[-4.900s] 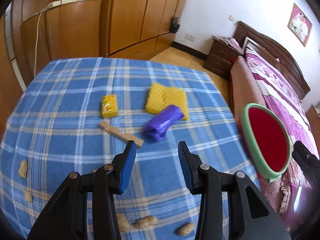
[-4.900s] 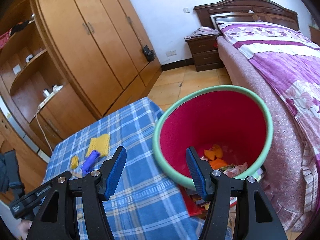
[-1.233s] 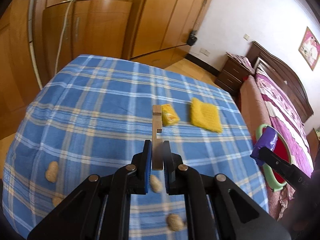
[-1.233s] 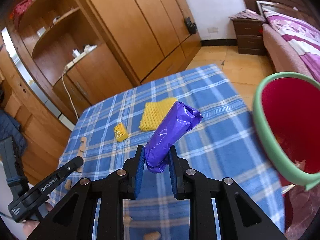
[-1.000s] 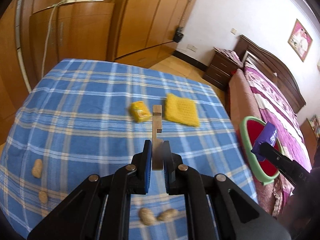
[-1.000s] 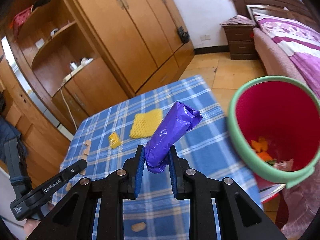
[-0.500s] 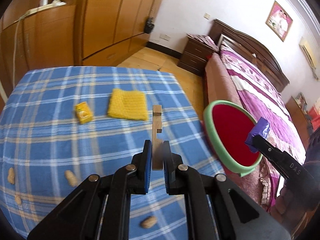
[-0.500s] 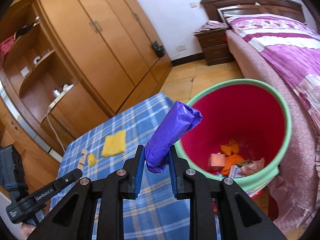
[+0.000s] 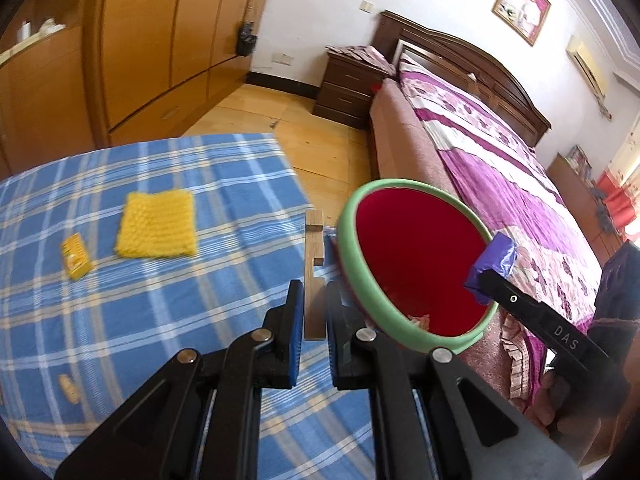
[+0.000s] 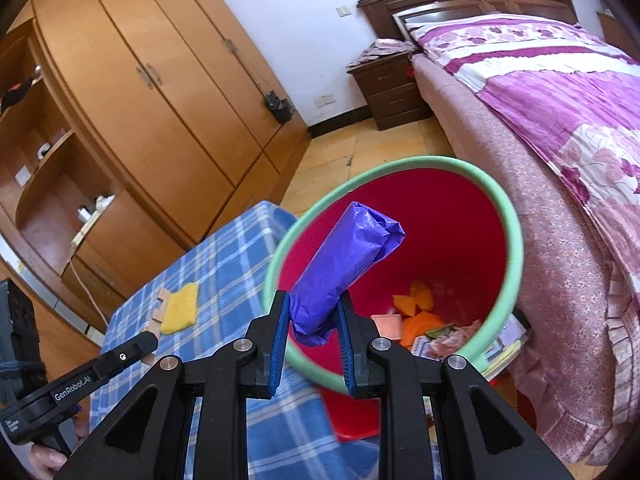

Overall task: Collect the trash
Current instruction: 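Carry the wooden stick and purple bag over the red bucket, then open both tools to drop the stick and bag into the bucket, then move both open tools back over the table toward the yellow items, then grasp the yellow box with the left tool while the right tool grasps the yellow foam net, then carry the yellow box and foam net over the red bucket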

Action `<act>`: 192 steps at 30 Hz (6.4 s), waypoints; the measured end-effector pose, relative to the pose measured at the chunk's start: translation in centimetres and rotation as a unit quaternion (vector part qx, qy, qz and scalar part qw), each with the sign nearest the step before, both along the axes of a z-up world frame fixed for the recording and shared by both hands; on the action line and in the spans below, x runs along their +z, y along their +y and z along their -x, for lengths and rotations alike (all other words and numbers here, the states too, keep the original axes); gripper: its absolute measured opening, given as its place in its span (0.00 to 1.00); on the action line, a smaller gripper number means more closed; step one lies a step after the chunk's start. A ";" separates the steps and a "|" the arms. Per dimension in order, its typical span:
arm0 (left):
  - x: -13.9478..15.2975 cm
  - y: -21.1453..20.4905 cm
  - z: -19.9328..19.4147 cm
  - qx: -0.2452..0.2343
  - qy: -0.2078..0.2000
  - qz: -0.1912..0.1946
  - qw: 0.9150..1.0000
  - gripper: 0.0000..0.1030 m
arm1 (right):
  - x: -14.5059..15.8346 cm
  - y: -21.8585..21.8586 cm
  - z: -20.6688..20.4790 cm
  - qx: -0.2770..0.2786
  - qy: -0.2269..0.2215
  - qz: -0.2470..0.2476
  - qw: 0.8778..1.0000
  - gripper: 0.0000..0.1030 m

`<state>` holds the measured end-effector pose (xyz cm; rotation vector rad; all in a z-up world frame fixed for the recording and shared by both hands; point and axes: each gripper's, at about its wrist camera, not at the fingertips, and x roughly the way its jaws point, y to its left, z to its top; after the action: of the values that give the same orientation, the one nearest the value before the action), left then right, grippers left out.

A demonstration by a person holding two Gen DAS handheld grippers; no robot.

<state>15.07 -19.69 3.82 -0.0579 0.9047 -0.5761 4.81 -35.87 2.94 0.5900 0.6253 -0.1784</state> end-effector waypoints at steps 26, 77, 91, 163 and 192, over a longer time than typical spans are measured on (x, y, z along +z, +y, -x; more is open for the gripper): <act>-3.1 -10.6 -2.3 -0.078 0.016 -0.036 0.996 0.09 | -3.3 -5.4 -0.7 -0.015 0.025 -0.025 0.999 0.22; -1.1 7.7 -3.6 0.102 0.000 -0.016 0.995 0.30 | 0.3 2.1 -1.1 0.030 0.001 -0.011 1.000 0.48; -4.0 13.8 -7.6 0.186 0.010 -0.054 0.981 0.39 | -0.3 4.6 -3.1 0.051 0.021 0.002 0.998 0.48; -3.7 16.8 -7.7 0.212 -0.043 -0.049 0.975 0.33 | -0.7 16.5 -14.0 0.203 0.019 0.047 0.978 0.09; 0.4 8.7 -0.8 0.110 -0.050 -0.009 0.993 0.33 | 3.4 7.8 -2.1 0.083 -0.045 0.036 0.995 0.09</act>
<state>15.84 -11.01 4.21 -0.1099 0.7946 -0.3619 6.89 -28.09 6.34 0.4705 0.5757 -0.0181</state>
